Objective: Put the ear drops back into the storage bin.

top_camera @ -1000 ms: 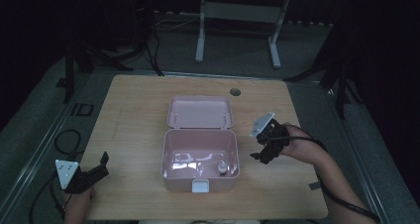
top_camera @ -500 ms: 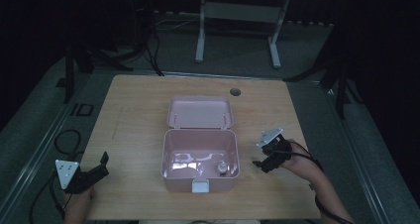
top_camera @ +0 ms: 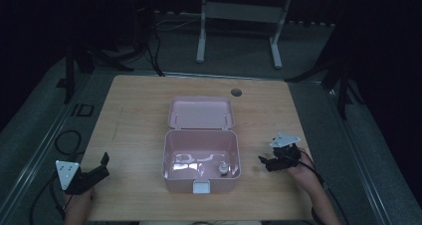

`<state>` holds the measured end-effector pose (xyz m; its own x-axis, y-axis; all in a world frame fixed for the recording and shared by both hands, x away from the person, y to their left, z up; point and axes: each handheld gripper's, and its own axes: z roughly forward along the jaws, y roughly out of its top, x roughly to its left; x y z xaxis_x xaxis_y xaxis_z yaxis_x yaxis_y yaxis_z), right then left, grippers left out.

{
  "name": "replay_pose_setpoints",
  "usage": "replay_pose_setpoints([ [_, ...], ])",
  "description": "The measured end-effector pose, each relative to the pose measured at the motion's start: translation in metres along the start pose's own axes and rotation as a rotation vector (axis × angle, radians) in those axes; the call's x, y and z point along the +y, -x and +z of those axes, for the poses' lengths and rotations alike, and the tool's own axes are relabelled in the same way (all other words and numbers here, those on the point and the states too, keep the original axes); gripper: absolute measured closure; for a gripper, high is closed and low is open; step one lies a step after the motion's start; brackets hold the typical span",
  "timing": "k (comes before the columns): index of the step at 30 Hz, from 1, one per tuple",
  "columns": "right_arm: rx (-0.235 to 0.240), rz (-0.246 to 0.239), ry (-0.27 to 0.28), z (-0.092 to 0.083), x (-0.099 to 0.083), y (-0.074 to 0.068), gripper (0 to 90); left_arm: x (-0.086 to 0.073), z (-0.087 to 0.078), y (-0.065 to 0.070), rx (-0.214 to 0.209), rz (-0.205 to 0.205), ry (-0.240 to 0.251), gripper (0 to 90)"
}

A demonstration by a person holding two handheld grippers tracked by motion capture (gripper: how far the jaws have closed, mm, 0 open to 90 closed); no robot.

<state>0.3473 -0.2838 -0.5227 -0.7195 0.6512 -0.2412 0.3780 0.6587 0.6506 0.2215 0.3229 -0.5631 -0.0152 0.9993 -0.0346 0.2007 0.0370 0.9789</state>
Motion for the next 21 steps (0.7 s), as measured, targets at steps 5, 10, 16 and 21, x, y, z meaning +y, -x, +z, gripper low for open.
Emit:
replay_pose_setpoints([
  [5,-0.053,0.052,0.040,-0.002,-0.013,-0.001,11.7,0.000,0.000,0.000,0.001,0.002,-0.001,0.5],
  [10,-0.113,0.137,0.088,-0.005,-0.025,0.001,11.8,0.000,0.000,0.000,0.001,0.001,0.001,0.5],
  [16,-0.149,0.245,0.142,-0.010,-0.035,-0.001,11.7,0.000,0.000,0.000,0.002,-0.001,0.000,0.5],
  [21,-0.197,0.340,0.165,-0.012,-0.046,0.001,11.7,0.000,0.000,0.000,0.001,-0.001,0.000,0.5],
])
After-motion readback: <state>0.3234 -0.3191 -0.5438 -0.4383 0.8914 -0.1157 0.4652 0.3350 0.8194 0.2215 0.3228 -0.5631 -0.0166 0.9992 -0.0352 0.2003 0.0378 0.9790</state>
